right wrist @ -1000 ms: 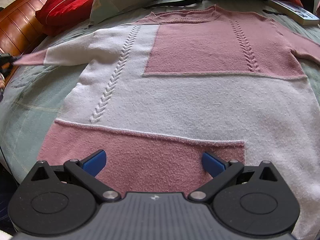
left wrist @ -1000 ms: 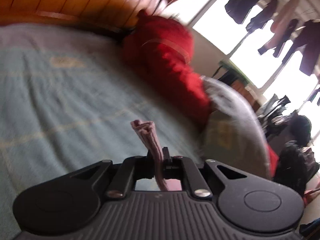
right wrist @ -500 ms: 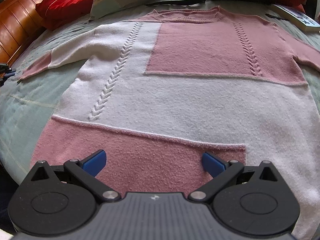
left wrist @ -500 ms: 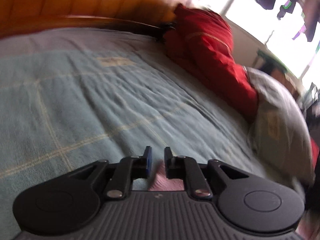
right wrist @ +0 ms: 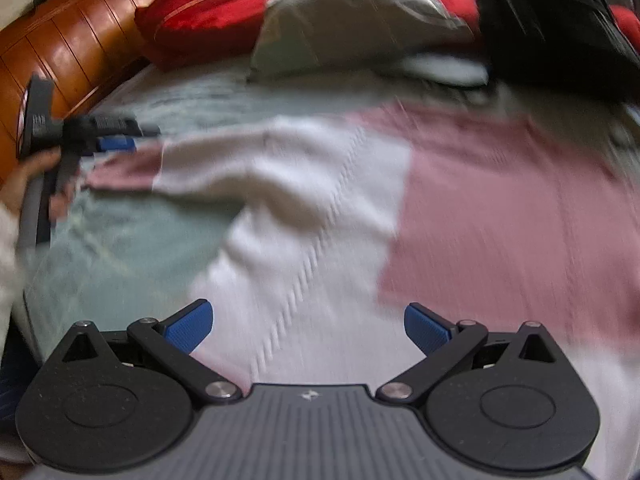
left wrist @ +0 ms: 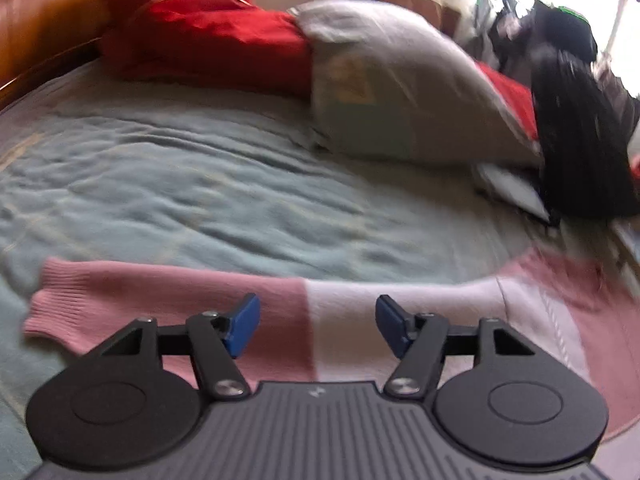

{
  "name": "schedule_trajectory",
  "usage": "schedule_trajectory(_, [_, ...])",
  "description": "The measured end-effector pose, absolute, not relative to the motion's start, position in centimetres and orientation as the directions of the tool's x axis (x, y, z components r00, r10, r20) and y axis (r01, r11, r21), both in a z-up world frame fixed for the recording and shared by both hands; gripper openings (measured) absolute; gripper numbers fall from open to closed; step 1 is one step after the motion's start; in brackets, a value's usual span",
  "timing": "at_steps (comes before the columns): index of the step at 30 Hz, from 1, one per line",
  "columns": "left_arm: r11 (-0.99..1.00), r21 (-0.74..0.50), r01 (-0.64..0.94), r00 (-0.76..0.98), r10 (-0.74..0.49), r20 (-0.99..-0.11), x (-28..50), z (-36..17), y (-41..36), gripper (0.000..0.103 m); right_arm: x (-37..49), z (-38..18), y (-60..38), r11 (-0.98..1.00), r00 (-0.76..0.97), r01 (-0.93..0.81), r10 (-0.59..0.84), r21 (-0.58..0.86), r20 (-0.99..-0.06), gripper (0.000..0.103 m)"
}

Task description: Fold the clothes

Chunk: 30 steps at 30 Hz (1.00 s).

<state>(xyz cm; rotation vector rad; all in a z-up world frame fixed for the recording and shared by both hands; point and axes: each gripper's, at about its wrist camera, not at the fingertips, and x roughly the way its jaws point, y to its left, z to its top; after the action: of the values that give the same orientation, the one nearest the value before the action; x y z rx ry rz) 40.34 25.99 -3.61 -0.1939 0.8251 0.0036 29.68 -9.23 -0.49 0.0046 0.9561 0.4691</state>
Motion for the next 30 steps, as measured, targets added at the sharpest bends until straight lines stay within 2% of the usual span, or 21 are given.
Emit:
schedule_trajectory(8, [0.998, 0.002, -0.066, 0.636, 0.044, -0.771, 38.9, -6.4, 24.8, 0.068, 40.5, -1.4, -2.7, 0.892, 0.465, -0.37, 0.42, 0.26, -0.779, 0.103])
schedule_trajectory(9, [0.998, -0.001, -0.068, 0.624, 0.042, -0.78, 38.7, -6.8, 25.2, 0.071, 41.4, -1.7, -2.0, 0.89, 0.466, -0.368, 0.427, 0.268, -0.775, 0.103])
schedule_trajectory(15, [0.999, -0.003, -0.032, 0.606, 0.017, -0.795, 36.8, -6.3, 25.9, 0.074, 45.6, -4.9, 2.4, 0.93, 0.535, -0.32, 0.336, 0.183, -0.775, 0.103])
schedule_trajectory(20, [1.0, -0.016, 0.015, 0.637, -0.022, -0.77, 36.7, -3.6, 25.1, 0.074, 45.1, -8.9, 4.5, 0.934, 0.533, -0.355, 0.246, 0.051, -0.809, 0.103])
schedule_trajectory(22, [1.0, -0.028, 0.013, 0.654, -0.03, -0.756, 38.0, -2.8, 24.7, 0.079, 43.5, -9.0, 4.4, 0.925, 0.555, -0.381, 0.235, 0.007, -0.798, 0.103])
schedule_trajectory(28, [0.997, -0.076, -0.03, 0.656, -0.038, -0.754, 43.9, -2.6, 23.4, 0.079, 42.2, -9.0, 3.1, 0.918, 0.559, -0.395, 0.276, 0.042, -0.782, 0.103])
schedule_trajectory(30, [0.998, -0.043, -0.045, 0.632, -0.005, -0.775, 45.8, -3.7, 22.6, 0.079, 41.9, -9.2, 2.7, 0.915, 0.574, -0.401, 0.296, 0.054, -0.764, 0.103])
